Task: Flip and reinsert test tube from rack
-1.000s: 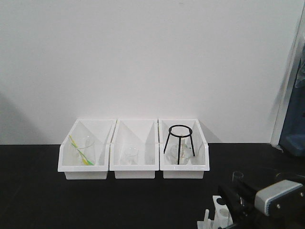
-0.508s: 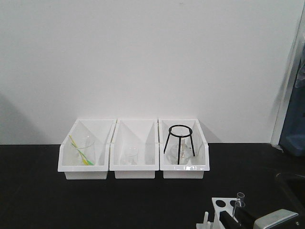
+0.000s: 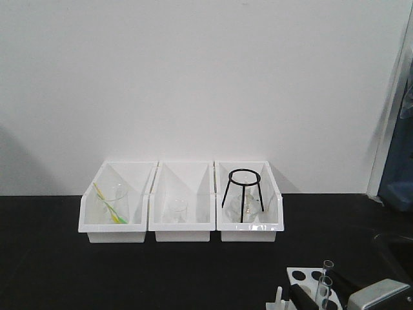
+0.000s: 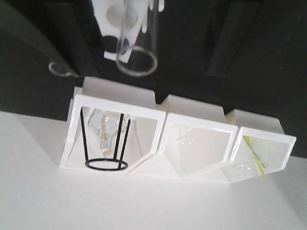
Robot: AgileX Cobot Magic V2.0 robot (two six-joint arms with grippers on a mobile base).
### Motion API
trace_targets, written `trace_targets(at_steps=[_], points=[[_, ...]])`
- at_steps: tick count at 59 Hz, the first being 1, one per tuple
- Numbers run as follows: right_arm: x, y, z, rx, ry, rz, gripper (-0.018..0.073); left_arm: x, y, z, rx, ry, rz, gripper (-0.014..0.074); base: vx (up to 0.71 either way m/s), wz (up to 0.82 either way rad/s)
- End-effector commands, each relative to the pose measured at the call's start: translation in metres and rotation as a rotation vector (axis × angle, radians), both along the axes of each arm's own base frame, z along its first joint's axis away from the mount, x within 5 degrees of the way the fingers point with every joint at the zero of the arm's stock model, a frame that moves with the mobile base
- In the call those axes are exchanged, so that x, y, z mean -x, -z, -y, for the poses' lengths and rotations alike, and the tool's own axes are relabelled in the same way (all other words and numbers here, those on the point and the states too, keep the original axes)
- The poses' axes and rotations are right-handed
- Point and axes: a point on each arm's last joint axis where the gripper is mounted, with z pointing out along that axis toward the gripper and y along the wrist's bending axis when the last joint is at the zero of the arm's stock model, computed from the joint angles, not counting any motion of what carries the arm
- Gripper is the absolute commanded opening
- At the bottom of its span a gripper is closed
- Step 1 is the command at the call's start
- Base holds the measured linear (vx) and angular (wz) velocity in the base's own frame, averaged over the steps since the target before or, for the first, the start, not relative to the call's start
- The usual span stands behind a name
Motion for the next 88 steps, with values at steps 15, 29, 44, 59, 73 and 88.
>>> trace_targets(at_steps=[15, 29, 44, 59, 73, 88], points=[[0.038, -0.084, 0.013, -0.061, 0.033, 0.136, 0.0522, -0.001, -0.009, 0.001, -0.005, 0.011, 0.099, -0.0006, 0.00, 0.00], [0.089, -0.149, 0.033, -0.018, 0.103, 0.134, 0.0522, -0.001, -0.009, 0.001, -0.005, 0.011, 0.099, -0.0006, 0.00, 0.00], [0.113, -0.157, 0.041, -0.035, 0.117, 0.183, 0.0522, -0.001, -0.009, 0.001, -0.005, 0.011, 0.099, -0.0006, 0.00, 0.00], [0.115, -0.158, 0.042, -0.030, 0.118, 0.188, 0.0522, -0.001, -0.009, 0.001, -0.005, 0.011, 0.099, -0.0006, 0.00, 0.00], [0.116, -0.160, 0.042, -0.017, 0.114, 0.216, 0.0522, -0.001, -0.009, 0.001, -0.005, 0.011, 0.099, -0.0006, 0.00, 0.00], [0.144, -0.155, 0.060, -0.033, 0.255, 0.395, 0.0398, -0.001, -0.009, 0.001, -0.005, 0.011, 0.099, -0.0006, 0.00, 0.00]])
